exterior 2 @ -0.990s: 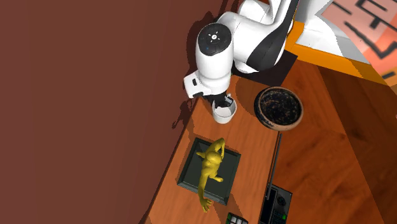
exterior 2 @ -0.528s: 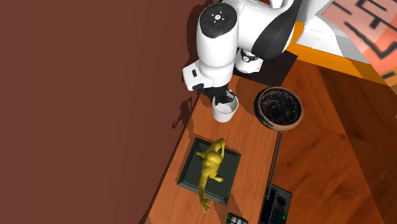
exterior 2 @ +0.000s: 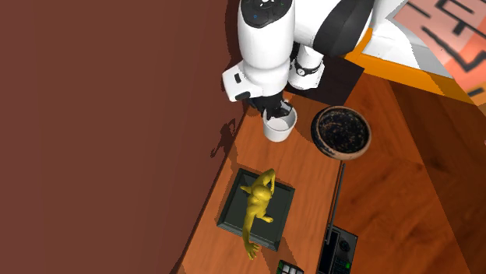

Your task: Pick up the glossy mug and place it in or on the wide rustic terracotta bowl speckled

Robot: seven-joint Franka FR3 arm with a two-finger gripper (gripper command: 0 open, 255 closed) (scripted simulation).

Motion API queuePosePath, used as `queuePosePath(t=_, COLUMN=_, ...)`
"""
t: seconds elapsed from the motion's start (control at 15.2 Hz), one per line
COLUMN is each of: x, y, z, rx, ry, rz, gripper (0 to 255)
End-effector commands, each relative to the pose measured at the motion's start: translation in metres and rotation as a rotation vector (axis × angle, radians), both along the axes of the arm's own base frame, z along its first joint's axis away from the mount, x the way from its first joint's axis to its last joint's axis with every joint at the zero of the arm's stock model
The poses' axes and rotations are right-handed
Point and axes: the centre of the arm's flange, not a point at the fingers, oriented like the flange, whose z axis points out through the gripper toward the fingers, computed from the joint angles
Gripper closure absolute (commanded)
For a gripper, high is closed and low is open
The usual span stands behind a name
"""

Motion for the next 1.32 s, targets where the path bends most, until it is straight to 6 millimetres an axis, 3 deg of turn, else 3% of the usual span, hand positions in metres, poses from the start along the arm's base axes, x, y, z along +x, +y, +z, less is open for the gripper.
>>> queuePosePath(t=0.0, x=0.012, y=-0.012, z=0.028, rx=-0.009, ry=-0.127, rz=-0.028, gripper=255)
queuePosePath(t=0.4, x=0.012, y=-0.012, z=0.057, rx=-0.009, ry=-0.127, rz=-0.028, gripper=255)
queuePosePath(t=1.25, x=-0.109, y=0.109, z=0.072, rx=-0.009, ry=-0.127, rz=-0.028, gripper=255)
